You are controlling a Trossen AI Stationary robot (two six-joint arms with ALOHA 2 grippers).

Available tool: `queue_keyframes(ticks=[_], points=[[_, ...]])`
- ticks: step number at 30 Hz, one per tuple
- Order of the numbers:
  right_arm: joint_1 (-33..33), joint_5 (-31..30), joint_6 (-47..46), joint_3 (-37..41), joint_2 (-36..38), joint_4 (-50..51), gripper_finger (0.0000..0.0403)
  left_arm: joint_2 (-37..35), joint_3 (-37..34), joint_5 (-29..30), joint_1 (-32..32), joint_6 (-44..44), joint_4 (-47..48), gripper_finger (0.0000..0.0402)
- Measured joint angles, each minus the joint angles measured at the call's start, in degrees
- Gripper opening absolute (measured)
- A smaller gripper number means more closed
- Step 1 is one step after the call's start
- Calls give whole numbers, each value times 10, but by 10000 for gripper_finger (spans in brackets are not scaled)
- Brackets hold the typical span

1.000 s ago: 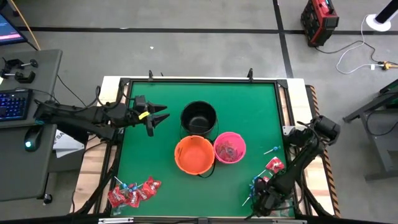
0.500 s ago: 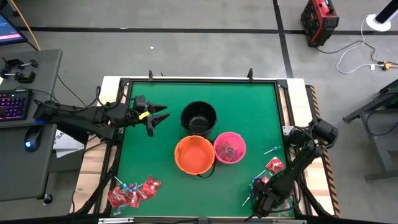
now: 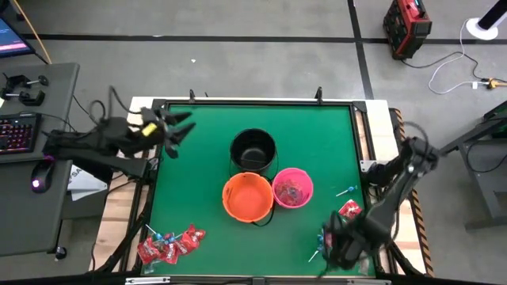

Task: Sort candy by brand, put in halloween buckets
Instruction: Put the red gummy into the pink bucket, then put the blue gummy into the pink bucket

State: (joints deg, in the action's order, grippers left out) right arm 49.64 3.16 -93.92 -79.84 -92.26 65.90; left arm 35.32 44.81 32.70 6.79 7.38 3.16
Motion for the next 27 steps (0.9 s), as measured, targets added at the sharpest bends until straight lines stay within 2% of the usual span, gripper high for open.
queue_keyframes(ticks=[2, 5, 7, 8, 12, 16, 18, 22, 27], points=[[-28, -103, 20, -15, 23, 38, 2, -10, 3, 2, 0, 0, 1, 193], [-84, -254, 67, -17, 57, 36, 3, -16, 4, 2, 0, 20, 7, 193], [-127, -318, 116, -14, 69, 10, 3, -16, 3, -5, 0, 43, 18, 192], [-150, -329, 150, -12, 71, -7, 2, -13, 3, -12, 0, 54, 24, 192], [-231, -287, 282, -10, 57, -46, 3, 3, 3, -56, 1, 102, 43, 192], [-288, -204, 306, -9, 37, -31, 26, 22, 3, -115, 2, 148, 56, 192], [-304, -183, 330, -9, 29, -28, 52, 30, 3, -130, 7, 161, 59, 192], [-324, -143, 375, -9, 26, -45, 129, 45, 3, -130, 20, 165, 61, 192], [-332, -130, 413, -9, 27, -35, 218, 55, 3, -130, 34, 167, 62, 192]])
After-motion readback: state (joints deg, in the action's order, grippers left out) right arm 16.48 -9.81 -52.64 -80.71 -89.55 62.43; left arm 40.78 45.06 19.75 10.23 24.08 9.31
